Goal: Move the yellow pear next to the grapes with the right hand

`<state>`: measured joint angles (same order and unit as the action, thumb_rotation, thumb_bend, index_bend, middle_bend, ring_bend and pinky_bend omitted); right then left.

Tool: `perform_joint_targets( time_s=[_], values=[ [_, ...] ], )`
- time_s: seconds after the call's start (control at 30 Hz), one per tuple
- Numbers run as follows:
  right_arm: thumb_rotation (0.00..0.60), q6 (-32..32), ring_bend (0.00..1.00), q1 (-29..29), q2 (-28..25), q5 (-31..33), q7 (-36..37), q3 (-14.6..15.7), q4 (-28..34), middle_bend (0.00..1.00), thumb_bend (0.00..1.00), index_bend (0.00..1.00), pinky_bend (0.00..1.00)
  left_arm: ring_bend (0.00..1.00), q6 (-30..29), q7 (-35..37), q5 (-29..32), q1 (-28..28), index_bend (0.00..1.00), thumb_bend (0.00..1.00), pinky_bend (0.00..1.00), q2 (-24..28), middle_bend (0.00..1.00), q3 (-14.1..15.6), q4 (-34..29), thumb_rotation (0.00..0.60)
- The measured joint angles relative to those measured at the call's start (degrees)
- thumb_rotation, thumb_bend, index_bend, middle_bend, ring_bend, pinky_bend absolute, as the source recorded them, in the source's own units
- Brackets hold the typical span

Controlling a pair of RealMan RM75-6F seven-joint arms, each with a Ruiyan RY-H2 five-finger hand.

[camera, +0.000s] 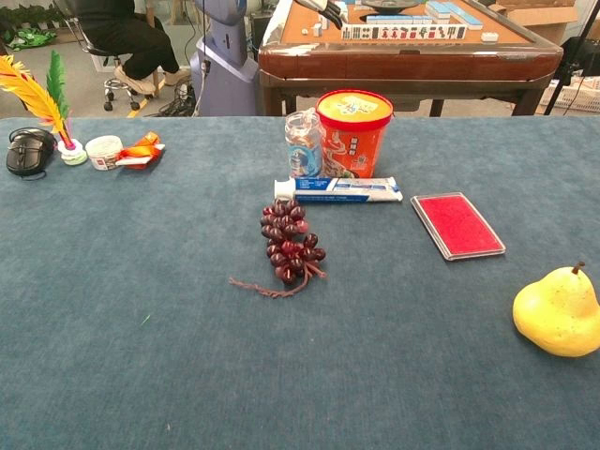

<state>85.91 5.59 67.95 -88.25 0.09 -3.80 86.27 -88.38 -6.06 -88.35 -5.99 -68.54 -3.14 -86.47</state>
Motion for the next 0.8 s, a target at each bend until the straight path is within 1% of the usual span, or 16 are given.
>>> perform_joint_targets(
  time_s=[0.03, 0.1, 0.17, 0.2, 0.27, 0.3, 0.37, 0.43, 0.47, 0.5, 0.57, 0.6, 0.63, 0.8],
  values=[
    [0.6, 0.0, 0.23, 0.0, 0.0, -0.1, -0.1, 0.0, 0.0, 0.22, 0.05, 0.3, 0.55, 0.52, 0.1, -0.4, 0.2, 0.0, 0.8, 0.12, 0.61, 0.1, 0.61, 0.0, -0.4, 0.6],
    [0.6, 0.0, 0.23, 0.2, 0.1, -0.4, -0.2, 0.1, 0.1, 0.22, 0.05, 0.3, 0.55, 0.51, 0.6, -0.4, 0.7, 0.0, 0.68, 0.12, 0.61, 0.6, 0.61, 0.1, -1.5, 0.6],
    [0.6, -0.2, 0.26, 0.3, 0.1, -0.4, -0.4, 0.1, -0.1, 0.24, 0.04, 0.3, 0.56, 0.5, 1.1, 0.4, 1.2, 0.0, 0.61, 0.12, 0.61, 1.0, 0.6, 0.1, -2.0, 0.6],
    [0.6, -0.3, 0.3, 0.3, 0.2, -0.4, -0.6, 0.1, -0.1, 0.26, 0.02, 0.3, 0.59, 0.5, 1.2, 0.9, 1.3, 0.0, 0.59, 0.12, 0.61, 1.2, 0.59, 0.1, -2.1, 0.6],
    [0.6, -0.3, 0.38, 0.4, 0.6, -0.4, -1.2, 0.1, -0.4, 0.33, 0.0, 0.35, 0.65, 0.5, 1.3, 1.9, 1.6, 0.1, 0.57, 0.12, 0.61, 1.5, 0.59, 0.0, -2.3, 0.6],
    [0.6, -0.1, 0.45, 0.4, 0.8, -0.5, -1.5, 0.0, -0.6, 0.41, 0.0, 0.4, 0.69, 0.5, 1.2, 2.2, 1.6, 0.1, 0.57, 0.12, 0.61, 1.6, 0.58, -0.1, -2.3, 0.6],
    [0.6, 0.4, 0.57, 0.5, 1.7, -1.0, -2.2, 0.0, -1.3, 0.54, 0.0, 0.53, 0.76, 0.5, 0.7, 3.0, 1.5, 0.3, 0.57, 0.12, 0.61, 1.8, 0.58, -0.2, -2.4, 0.6],
    [0.6, 0.7, 0.71, 0.8, 2.6, -1.5, -3.0, -0.1, -2.1, 0.69, 0.0, 0.69, 0.85, 0.5, 0.5, 3.5, 1.7, 0.4, 0.57, 0.12, 0.61, 2.1, 0.58, -0.3, -2.4, 0.6],
    [0.6, 0.7, 0.75, 1.0, 3.1, -1.8, -3.6, -0.1, -2.6, 0.74, 0.0, 0.75, 0.89, 0.5, 0.6, 3.7, 1.9, 0.5, 0.58, 0.12, 0.61, 2.3, 0.58, -0.3, -2.4, 0.6],
    [0.6, 0.5, 0.82, 1.2, 3.4, -1.9, -4.0, -0.1, -3.0, 0.81, 0.0, 0.83, 0.94, 0.5, 0.7, 3.8, 2.1, 0.5, 0.58, 0.12, 0.61, 2.4, 0.58, -0.3, -2.5, 0.6],
    [0.6, -0.5, 0.94, 1.6, 3.9, -1.9, -4.9, 0.1, -3.5, 0.92, 0.0, 0.96, 1.0, 0.5, 1.2, 3.9, 2.4, 0.5, 0.59, 0.12, 0.61, 2.9, 0.58, -0.3, -2.9, 0.6],
    [0.6, -1.0, 0.98, 1.9, 4.1, -1.9, -5.5, 0.1, -3.7, 0.97, 0.0, 0.99, 1.0, 0.51, 1.4, 4.0, 2.5, 0.5, 0.59, 0.12, 0.61, 3.1, 0.58, -0.3, -3.1, 0.6],
    [0.6, -1.6, 1.0, 2.1, 4.4, -1.8, -6.1, 0.2, -3.9, 0.99, 0.0, 1.0, 1.0, 0.51, 1.4, 4.0, 2.6, 0.5, 0.59, 0.12, 0.61, 3.3, 0.58, -0.3, -3.4, 0.6],
    [0.6, -5.3, 1.0, 4.2, 7.0, -1.6, -8.3, 0.5, -6.9, 1.0, 0.0, 1.0, 1.0, 0.51, 1.6, 4.1, 2.9, 0.7, 0.61, 0.12, 0.61, 4.1, 0.58, -0.2, -4.7, 0.6]
  ],
)
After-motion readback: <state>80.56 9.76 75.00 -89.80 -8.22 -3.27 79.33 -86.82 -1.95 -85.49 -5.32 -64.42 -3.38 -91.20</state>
